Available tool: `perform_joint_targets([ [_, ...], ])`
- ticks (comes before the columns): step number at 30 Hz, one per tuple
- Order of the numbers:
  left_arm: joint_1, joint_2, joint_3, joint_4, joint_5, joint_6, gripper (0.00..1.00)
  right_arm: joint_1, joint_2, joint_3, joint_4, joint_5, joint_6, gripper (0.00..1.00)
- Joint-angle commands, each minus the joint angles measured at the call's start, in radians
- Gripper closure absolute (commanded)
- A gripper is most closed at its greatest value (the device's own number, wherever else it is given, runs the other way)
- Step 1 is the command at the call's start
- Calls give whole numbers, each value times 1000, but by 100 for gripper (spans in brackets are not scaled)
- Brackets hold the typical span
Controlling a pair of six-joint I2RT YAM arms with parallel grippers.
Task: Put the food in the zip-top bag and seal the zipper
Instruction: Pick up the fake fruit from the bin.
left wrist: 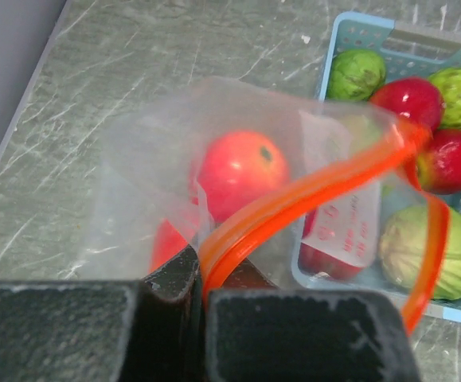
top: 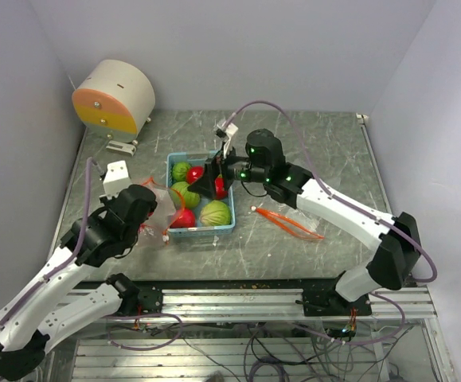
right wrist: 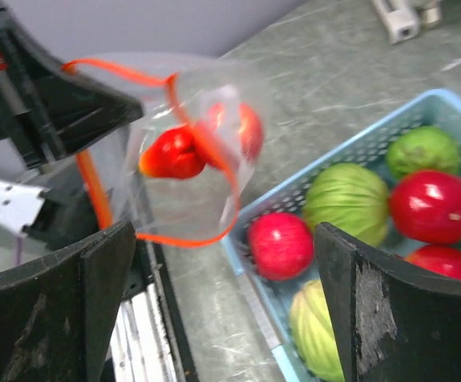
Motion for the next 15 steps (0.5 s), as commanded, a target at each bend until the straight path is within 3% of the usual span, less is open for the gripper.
perform_joint_targets([
  [1,3,-60,15,46,-25,-21,93,-12,-10,17,-96,245,-44,5],
  [10,3,-151,80,-75,-129,-49,93,-12,135,17,-135,466,7,0],
  [15,3,-192,80,-52,-126,-29,93,-12,247,92,-120,550,25,0],
])
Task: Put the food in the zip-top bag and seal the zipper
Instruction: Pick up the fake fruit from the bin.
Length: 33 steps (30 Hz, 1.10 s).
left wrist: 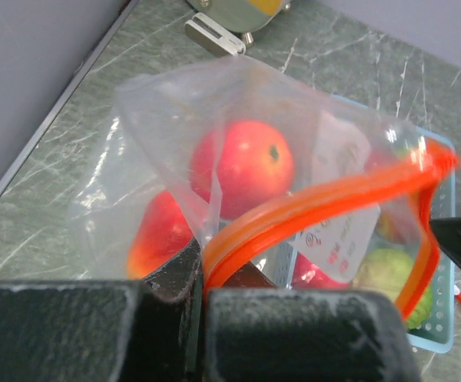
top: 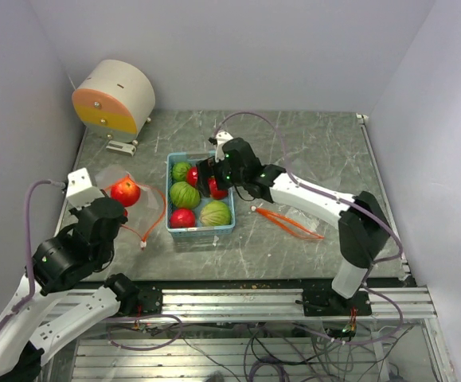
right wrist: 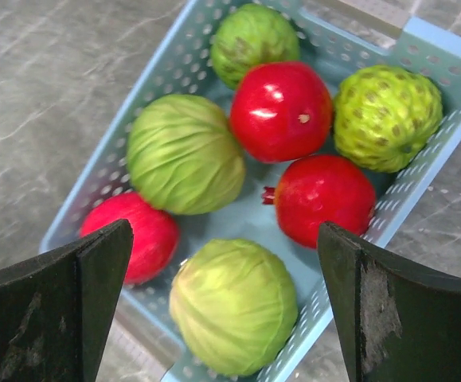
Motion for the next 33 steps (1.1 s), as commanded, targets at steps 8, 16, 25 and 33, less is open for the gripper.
perform_joint_targets([
  [8,3,9,-17,49,9,24,93,-4,323,273,22,174,35,0],
  [16,3,-15,-27,68,23,51,93,-1,481,377,6,193,54,1],
  [25,3,-16,-34,71,28,59,93,39,566,379,-35,293,31,19],
  [33,3,-21,-40,76,37,54,93,41,442,255,5,277,28,74],
])
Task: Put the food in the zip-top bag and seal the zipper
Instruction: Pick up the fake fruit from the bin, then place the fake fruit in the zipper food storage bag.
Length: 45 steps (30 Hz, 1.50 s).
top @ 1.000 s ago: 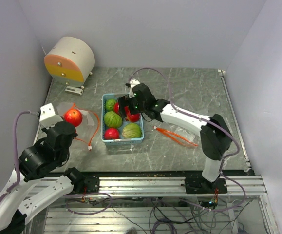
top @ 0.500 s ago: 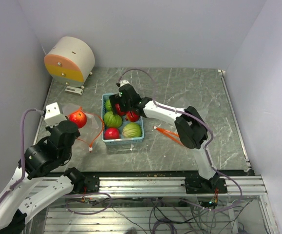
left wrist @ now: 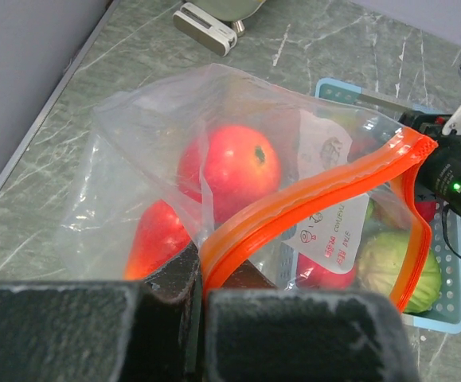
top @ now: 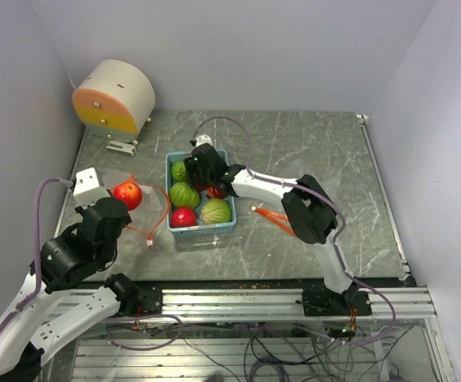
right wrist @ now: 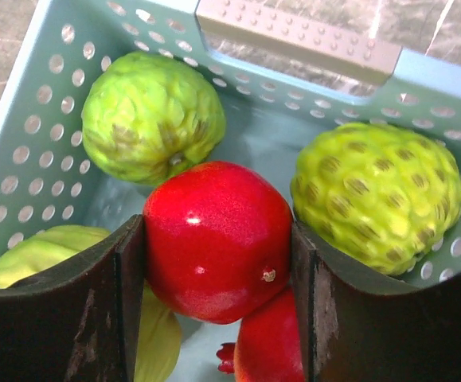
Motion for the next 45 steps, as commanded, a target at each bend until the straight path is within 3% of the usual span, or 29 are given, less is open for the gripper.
perform_joint_targets([
  [1,3,-6,-8,45,10,9,93,8,-91,-118,-25,-25,4,75],
  [9,3,16,-50,99,34,10,93,6,-395,-305,47,-85,14,77],
  [17,3,87,-105,203,88,10,93,7,-582,-385,73,-186,7,78],
  [23,3,136,-126,254,115,13,93,6,-777,-494,149,-358,-8,78],
  [28,3,159,-134,280,131,13,93,13,-894,-594,289,-611,-16,78],
  [34,3,175,-140,304,153,6,93,110,-867,-608,361,-690,-49,78],
  [40,3,167,-127,294,175,0,93,182,-755,-553,357,-589,-67,72],
  [45,3,131,-111,261,175,-4,93,191,-673,-500,326,-380,-91,47],
])
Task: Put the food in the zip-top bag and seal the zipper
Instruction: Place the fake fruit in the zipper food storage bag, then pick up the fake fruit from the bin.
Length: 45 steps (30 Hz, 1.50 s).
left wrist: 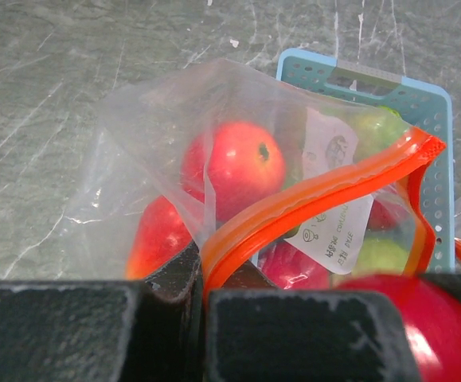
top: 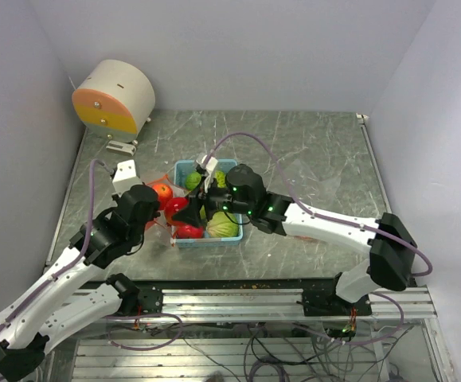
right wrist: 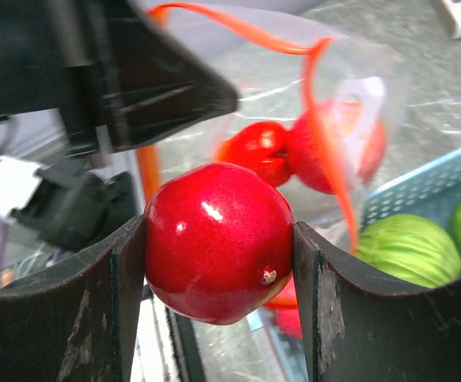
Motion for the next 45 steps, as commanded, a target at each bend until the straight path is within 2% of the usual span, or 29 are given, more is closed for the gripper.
perform_joint_targets([
  [1,3,-44,26,-2,11,-12,93,4,57,79,-5,202,-37,40],
  [2,3,-50,27,-6,12,-11,93,4,71,90,-8,222,-38,34],
  [5,3,-63,30,-20,12,-14,93,8,95,111,-1,258,-37,9],
  [8,4,-65,25,-23,11,-17,93,13,95,124,-6,261,-41,0],
  [14,4,-60,7,-13,9,-22,93,21,-27,52,-2,229,-33,0],
  [20,3,-68,13,-30,-8,-19,93,-2,-139,-20,-144,493,11,0],
  [26,3,-109,71,-89,-52,-7,93,-118,-20,25,-332,533,105,2],
  [30,3,-139,90,-115,-73,1,93,-130,67,49,-364,578,119,7],
  [37,3,-143,96,-125,-82,9,93,-141,236,104,-362,559,97,10],
  [45,3,-152,86,-136,-86,8,93,-142,388,157,-374,633,67,17],
])
